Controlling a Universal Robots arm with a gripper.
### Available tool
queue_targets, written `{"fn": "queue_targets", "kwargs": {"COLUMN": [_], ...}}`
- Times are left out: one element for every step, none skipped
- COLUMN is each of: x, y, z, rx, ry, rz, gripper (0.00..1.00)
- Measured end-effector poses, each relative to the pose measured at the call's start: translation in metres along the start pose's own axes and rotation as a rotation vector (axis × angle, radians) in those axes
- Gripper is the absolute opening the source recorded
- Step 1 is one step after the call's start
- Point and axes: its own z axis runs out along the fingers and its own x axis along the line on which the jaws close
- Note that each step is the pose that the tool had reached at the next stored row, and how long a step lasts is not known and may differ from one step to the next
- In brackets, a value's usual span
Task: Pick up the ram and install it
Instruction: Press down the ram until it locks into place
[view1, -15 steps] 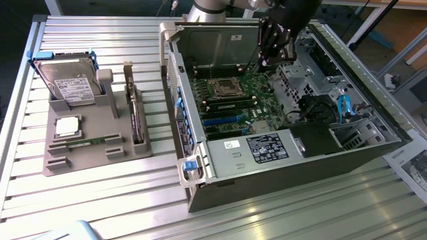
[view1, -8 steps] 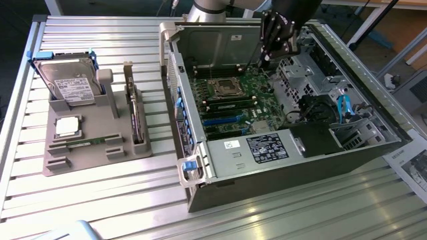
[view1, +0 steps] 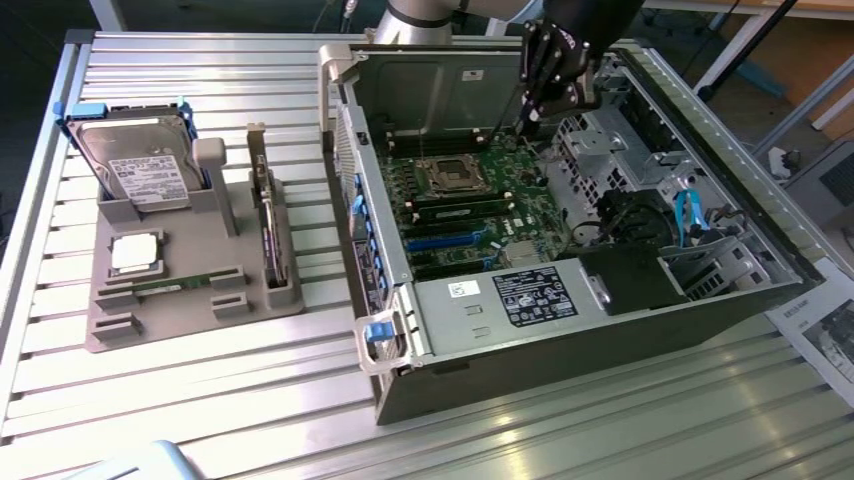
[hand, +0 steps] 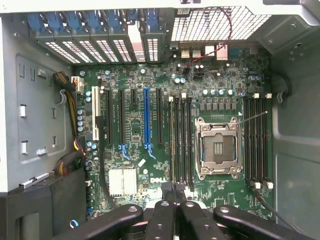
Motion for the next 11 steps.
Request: {"fn": "queue_targets", "kwargs": {"x": [0.0000,0.0000,0.0000,0.0000,0.0000,0.0000,0.0000,0.0000,0.0000,0.0000,0.0000], "y": [0.0000,0.0000,0.0000,0.0000,0.0000,0.0000,0.0000,0.0000,0.0000,0.0000,0.0000], "z": [0.0000,0.0000,0.0000,0.0000,0.0000,0.0000,0.0000,0.0000,0.0000,0.0000,0.0000], "rx": [-0.0001,0.0000,0.0000,0.0000,0.0000,0.0000,0.0000,0.0000,0.0000,0.0000,0.0000], "ry": [0.0000,0.0000,0.0000,-0.0001,-0.0001,-0.0001,0.0000,0.0000,-0.0001,0.0000,-0.0001], "rz": [0.000,0.000,0.000,0.000,0.000,0.000,0.000,0.000,0.000,0.000,0.000], "gripper": [0.10,0.10,0.10,0.10,0.10,0.10,0.10,0.10,0.10,0.10,0.10]}}
